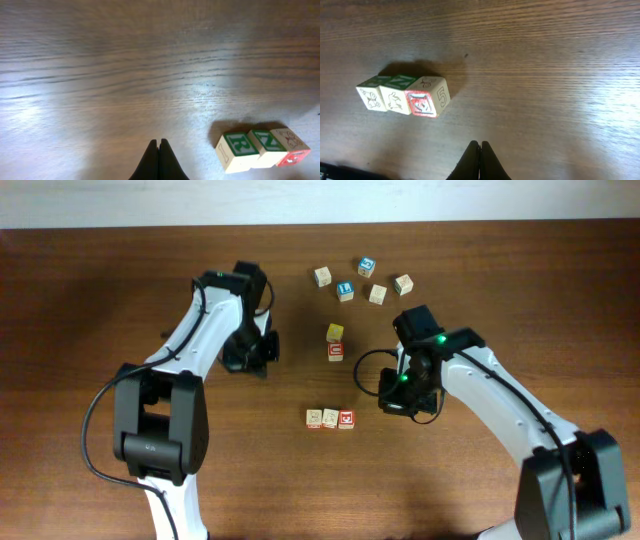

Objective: Rotate 3 blocks
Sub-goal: 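Lower both grippers toward the ends of the three-block row, then press the row from both ends, left at R block, right at red block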

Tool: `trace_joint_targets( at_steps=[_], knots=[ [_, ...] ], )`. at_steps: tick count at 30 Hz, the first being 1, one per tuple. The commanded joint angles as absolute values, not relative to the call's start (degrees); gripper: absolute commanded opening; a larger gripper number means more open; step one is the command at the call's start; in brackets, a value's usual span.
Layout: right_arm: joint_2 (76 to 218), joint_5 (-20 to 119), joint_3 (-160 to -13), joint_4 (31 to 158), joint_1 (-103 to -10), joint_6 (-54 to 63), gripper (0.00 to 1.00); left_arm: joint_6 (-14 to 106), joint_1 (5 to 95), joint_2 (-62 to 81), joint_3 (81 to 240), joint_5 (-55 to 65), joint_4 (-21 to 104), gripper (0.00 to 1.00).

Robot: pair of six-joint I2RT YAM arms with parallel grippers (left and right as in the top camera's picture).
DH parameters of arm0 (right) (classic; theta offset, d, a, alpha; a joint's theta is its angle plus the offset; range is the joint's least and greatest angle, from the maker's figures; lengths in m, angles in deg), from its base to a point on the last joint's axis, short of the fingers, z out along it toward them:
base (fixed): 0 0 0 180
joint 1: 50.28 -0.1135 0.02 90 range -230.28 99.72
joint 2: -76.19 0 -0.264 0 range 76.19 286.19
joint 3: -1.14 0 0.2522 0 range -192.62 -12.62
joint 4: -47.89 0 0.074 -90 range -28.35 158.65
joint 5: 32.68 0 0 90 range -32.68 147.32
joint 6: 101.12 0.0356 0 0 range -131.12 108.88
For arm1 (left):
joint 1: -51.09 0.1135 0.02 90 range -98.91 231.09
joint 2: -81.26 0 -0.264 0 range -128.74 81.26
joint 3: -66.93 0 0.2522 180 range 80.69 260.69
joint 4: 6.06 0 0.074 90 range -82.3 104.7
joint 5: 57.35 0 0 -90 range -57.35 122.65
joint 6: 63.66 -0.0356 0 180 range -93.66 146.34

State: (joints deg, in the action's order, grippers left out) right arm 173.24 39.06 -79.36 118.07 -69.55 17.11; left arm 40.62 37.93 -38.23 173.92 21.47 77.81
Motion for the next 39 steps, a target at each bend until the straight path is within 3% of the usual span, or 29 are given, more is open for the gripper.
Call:
trace_joint_targets(
  at_steps=[1, 7, 18, 39],
  knots=[
    [177.2, 36.2, -78.6, 116.5, -70.7, 17.9, 0.04, 39.6, 37.6, -38.1, 168.7, 12.8, 74.5, 0.0],
    [183.1, 33.2, -78.5, 111.1, -73.6, 17.9, 0.04, 36.9, 33.9, -38.1, 165.8, 3.7, 70.9, 0.0],
    [186.2, 31.4, -78.5, 108.3, -74.0, 16.8, 0.04, 37.6, 32.9, -38.1, 160.4, 11.1, 71.4, 0.0],
    [186.2, 29.2, -78.5, 105.3, -75.5, 17.3, 0.04, 37.6, 29.0, -38.1, 152.8, 4.4, 59.6, 0.0]
  ],
)
